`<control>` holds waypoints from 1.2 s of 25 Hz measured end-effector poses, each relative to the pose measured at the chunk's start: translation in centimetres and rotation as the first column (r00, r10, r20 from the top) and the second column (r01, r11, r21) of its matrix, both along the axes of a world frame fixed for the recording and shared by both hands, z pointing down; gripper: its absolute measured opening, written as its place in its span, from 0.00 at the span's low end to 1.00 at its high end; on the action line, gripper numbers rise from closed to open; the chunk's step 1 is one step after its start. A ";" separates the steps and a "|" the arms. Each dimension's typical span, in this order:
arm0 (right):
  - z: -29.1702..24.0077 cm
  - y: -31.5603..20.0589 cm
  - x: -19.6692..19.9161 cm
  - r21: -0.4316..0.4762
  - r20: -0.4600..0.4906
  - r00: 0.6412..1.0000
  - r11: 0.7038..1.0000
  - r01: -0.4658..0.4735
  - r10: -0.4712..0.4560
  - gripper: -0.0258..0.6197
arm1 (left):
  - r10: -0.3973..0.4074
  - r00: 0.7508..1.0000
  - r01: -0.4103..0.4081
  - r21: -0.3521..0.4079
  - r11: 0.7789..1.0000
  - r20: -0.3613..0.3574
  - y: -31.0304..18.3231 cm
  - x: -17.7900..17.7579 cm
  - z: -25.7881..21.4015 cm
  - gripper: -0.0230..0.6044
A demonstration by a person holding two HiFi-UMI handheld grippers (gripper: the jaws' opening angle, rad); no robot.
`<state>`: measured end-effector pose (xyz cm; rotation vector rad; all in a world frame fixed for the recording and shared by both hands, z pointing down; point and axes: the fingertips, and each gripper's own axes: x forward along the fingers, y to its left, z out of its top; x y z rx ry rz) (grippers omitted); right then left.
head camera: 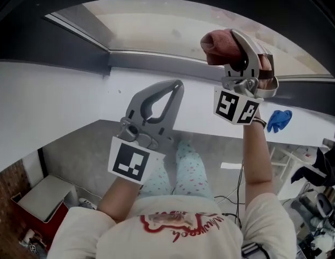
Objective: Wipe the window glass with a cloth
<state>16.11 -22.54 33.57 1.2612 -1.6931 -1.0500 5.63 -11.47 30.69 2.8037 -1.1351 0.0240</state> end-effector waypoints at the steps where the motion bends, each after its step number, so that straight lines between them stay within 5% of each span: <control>1: 1.4 -0.2 0.1 -0.026 0.001 1.000 1.000 -0.014 0.014 0.18 | 0.011 1.000 -0.011 -0.005 1.000 -0.002 -0.3 -0.1 0.1 0.07; 7: 8.9 0.1 -0.6 -0.115 0.057 0.998 0.993 0.016 -0.009 0.20 | 0.055 0.998 -0.054 -0.030 0.998 0.020 -0.3 -1.2 0.3 0.07; 17: 18.4 0.7 -2.8 -0.295 0.010 1.000 0.955 -0.016 0.020 0.18 | 0.046 0.999 -0.045 -0.017 0.999 0.028 -1.5 -3.0 -0.1 0.07; 30: 36.3 0.9 -0.4 -0.644 -0.038 0.989 0.753 -0.133 0.142 0.18 | 0.031 0.999 -0.029 -0.062 0.998 0.032 -1.9 -4.1 2.3 0.07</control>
